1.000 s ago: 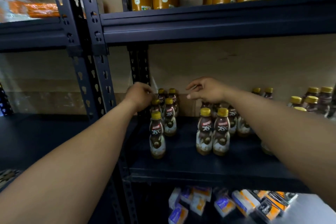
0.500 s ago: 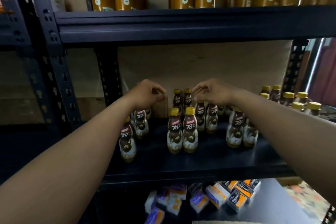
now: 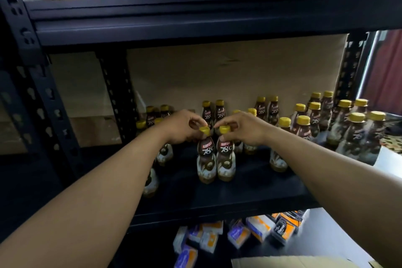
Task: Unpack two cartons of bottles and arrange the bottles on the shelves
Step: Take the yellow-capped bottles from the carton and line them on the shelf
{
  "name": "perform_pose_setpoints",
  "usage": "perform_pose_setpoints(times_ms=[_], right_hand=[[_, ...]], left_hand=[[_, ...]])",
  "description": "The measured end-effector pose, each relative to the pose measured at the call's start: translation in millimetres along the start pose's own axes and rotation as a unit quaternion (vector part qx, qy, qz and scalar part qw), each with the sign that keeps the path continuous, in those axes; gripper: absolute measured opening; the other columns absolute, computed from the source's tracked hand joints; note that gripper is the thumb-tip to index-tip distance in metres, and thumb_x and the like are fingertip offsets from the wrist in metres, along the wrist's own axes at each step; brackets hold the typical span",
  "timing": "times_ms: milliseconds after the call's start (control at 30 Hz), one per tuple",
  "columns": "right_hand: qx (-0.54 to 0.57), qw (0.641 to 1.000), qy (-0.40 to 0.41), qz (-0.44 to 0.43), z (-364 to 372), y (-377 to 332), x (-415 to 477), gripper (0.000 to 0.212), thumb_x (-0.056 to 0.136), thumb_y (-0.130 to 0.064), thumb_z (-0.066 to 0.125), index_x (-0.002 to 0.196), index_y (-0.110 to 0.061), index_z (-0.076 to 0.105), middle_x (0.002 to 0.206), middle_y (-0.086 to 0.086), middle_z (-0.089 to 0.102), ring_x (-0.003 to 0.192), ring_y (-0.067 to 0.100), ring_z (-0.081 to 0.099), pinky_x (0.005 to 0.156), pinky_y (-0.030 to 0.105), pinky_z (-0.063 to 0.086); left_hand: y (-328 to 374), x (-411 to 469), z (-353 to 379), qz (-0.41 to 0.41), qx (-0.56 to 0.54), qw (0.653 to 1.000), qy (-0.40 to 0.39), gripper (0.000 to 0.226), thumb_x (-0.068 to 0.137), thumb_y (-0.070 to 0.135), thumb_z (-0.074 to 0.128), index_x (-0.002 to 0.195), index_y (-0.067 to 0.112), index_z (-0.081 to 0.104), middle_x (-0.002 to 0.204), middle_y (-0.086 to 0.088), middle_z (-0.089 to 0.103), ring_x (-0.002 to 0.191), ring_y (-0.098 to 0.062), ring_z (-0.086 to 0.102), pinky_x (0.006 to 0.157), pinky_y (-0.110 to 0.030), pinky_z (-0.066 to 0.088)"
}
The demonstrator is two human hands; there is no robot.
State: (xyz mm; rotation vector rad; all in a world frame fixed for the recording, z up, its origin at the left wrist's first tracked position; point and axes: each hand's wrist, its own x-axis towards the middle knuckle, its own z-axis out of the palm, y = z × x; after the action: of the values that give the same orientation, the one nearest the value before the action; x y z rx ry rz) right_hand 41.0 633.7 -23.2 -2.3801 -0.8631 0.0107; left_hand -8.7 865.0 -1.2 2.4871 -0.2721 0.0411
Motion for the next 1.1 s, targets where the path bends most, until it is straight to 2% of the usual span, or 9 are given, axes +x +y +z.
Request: perform_pose_setpoints(times_ms=[133, 267, 333, 400, 467, 600, 700, 867, 1100], right_hand=[[0.021, 0.999, 0.011, 0.026, -1.5, 4.3, -5.1, 0.046, 0.08, -0.039, 0.086, 0.121, -0.039, 0.065, 0.125, -0.007, 0.065, 0.117, 0.01, 0.059, 0.099, 0.036, 0.052], [0.042, 0.998, 0.018, 0.035, -4.6, 10.0, -12.4, 0.041, 0.079, -0.034, 0.087, 0.114, -0.033, 0.065, 0.11, -0.004, 0.071, 0.103, 0.013, 0.068, 0.094, 0.037, 0.056], [0.064, 0.997, 0.019, 0.032, -5.4, 11.0, -17.4, 0.042, 0.079, -0.031, 0.087, 0.116, -0.031, 0.068, 0.106, -0.005, 0.074, 0.1, 0.009, 0.069, 0.091, 0.031, 0.056], [0.073, 0.997, 0.023, 0.025, -5.8, 12.4, -22.7, 0.044, 0.08, -0.029, 0.086, 0.12, -0.029, 0.068, 0.104, -0.008, 0.073, 0.096, 0.002, 0.067, 0.081, 0.019, 0.05], [0.078, 0.996, 0.027, 0.021, -6.2, 13.8, -26.3, 0.045, 0.081, -0.029, 0.085, 0.123, -0.03, 0.068, 0.102, -0.012, 0.07, 0.092, -0.004, 0.062, 0.071, 0.008, 0.042], [0.092, 0.995, 0.027, 0.015, -5.5, 19.2, -28.3, 0.047, 0.083, -0.027, 0.084, 0.126, -0.028, 0.068, 0.093, -0.013, 0.073, 0.087, -0.003, 0.067, 0.064, 0.003, 0.042], [0.104, 0.994, 0.028, 0.01, -4.3, 23.3, -27.9, 0.045, 0.083, -0.024, 0.084, 0.125, -0.027, 0.069, 0.092, -0.009, 0.077, 0.087, -0.004, 0.07, 0.065, 0.0, 0.043], [0.12, 0.992, 0.028, 0.013, -1.2, 25.9, -29.1, 0.046, 0.084, -0.025, 0.083, 0.127, -0.031, 0.067, 0.098, -0.009, 0.077, 0.094, -0.002, 0.07, 0.077, 0.011, 0.047], [0.109, 0.994, 0.026, 0.007, -1.3, 26.5, -29.9, 0.046, 0.085, -0.03, 0.082, 0.128, -0.033, 0.066, 0.098, -0.013, 0.073, 0.098, -0.002, 0.066, 0.08, 0.015, 0.047]], left_hand=[[3.8, -1.2, 5.4, -0.001, 0.002, 1.0, 0.01, 0.034, 0.081, 0.027, 0.083, 0.114, 0.029, 0.072, 0.107, 0.009, 0.073, 0.101, -0.007, 0.067, 0.098, -0.038, 0.055], [11.8, -3.8, 13.5, 0.003, 0.001, 1.0, 0.013, 0.033, 0.083, 0.028, 0.082, 0.114, 0.032, 0.071, 0.107, 0.009, 0.072, 0.101, -0.007, 0.066, 0.098, -0.038, 0.054], [14.2, -4.7, 15.9, 0.003, -0.005, 1.0, 0.012, 0.029, 0.083, 0.027, 0.081, 0.109, 0.037, 0.071, 0.106, 0.01, 0.072, 0.102, -0.007, 0.066, 0.097, -0.04, 0.054], [14.9, -5.2, 17.5, 0.005, -0.013, 1.0, 0.012, 0.026, 0.083, 0.027, 0.082, 0.101, 0.042, 0.071, 0.105, 0.013, 0.073, 0.102, -0.006, 0.066, 0.096, -0.041, 0.055], [15.8, -7.3, 19.3, 0.012, -0.012, 1.0, 0.017, 0.026, 0.083, 0.028, 0.082, 0.102, 0.042, 0.071, 0.104, 0.015, 0.073, 0.101, -0.004, 0.067, 0.097, -0.041, 0.055], [16.2, -10.0, 22.8, 0.017, -0.01, 0.999, 0.025, 0.031, 0.085, 0.027, 0.08, 0.113, 0.036, 0.07, 0.105, 0.015, 0.071, 0.1, -0.002, 0.065, 0.1, -0.039, 0.053], [15.1, -11.0, 24.6, 0.021, -0.013, 0.999, 0.028, 0.032, 0.085, 0.027, 0.08, 0.113, 0.037, 0.07, 0.104, 0.016, 0.071, 0.099, -0.002, 0.065, 0.099, -0.037, 0.053], [16.7, -12.6, 26.9, 0.024, -0.009, 0.999, 0.038, 0.031, 0.086, 0.028, 0.079, 0.114, 0.035, 0.07, 0.102, 0.016, 0.07, 0.097, -0.002, 0.065, 0.096, -0.034, 0.053], [14.8, -15.5, 32.0, 0.015, -0.006, 0.998, 0.054, 0.034, 0.086, 0.03, 0.078, 0.119, 0.034, 0.069, 0.103, 0.014, 0.071, 0.1, -0.005, 0.065, 0.097, -0.032, 0.052]])
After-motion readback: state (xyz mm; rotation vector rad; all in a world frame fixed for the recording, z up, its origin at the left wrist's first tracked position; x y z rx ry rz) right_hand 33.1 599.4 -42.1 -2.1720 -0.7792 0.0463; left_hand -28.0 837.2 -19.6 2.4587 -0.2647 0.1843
